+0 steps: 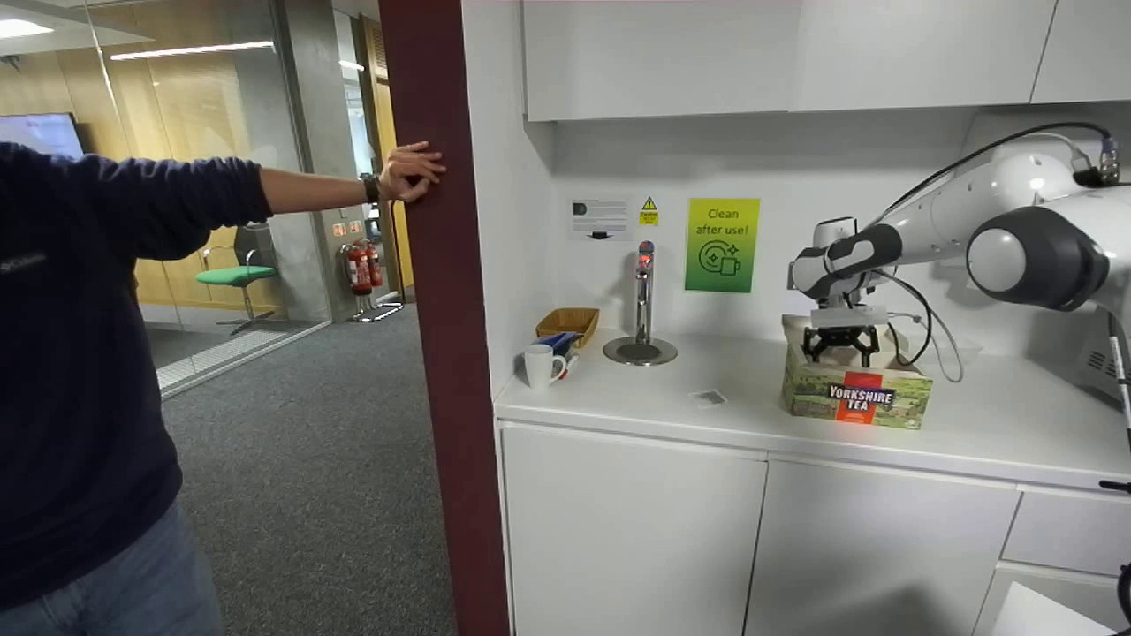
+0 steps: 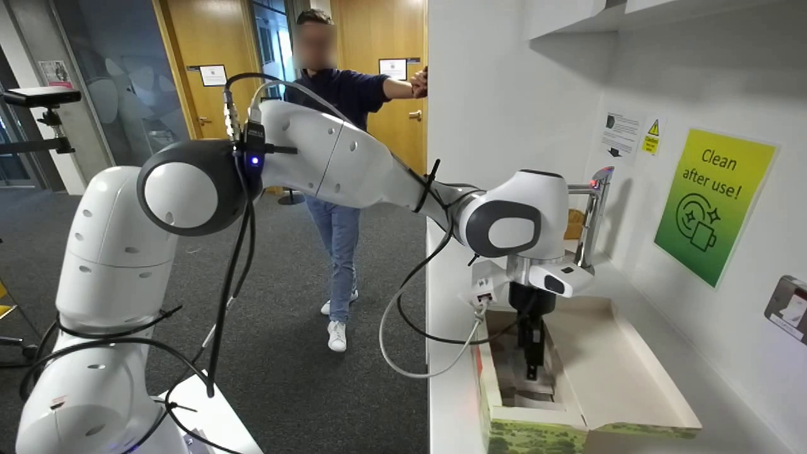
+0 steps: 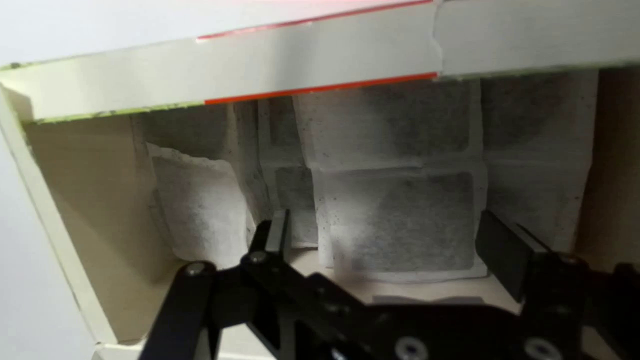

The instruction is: Put some tea bags on the counter

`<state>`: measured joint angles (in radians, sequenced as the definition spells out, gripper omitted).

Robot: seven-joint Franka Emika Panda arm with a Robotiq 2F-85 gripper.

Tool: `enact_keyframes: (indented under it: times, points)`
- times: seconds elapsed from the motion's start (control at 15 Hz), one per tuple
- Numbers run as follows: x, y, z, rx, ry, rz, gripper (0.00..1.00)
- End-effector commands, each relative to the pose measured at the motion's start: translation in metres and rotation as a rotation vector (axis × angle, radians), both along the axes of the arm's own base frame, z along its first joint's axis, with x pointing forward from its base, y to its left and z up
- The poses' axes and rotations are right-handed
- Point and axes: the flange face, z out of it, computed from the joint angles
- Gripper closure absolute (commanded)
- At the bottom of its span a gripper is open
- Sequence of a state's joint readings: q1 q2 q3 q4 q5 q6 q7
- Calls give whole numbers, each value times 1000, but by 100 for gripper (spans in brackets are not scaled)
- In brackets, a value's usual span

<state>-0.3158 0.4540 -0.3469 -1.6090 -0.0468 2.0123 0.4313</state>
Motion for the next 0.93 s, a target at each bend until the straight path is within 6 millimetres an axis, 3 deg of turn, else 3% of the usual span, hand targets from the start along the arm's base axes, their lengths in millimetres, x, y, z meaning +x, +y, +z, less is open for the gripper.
enact_keyframes:
  times: [0.0, 0.87]
  points:
    - [6, -2, 4, 8, -3, -21, 0]
    - [8, -1, -1, 10, 6, -17, 0]
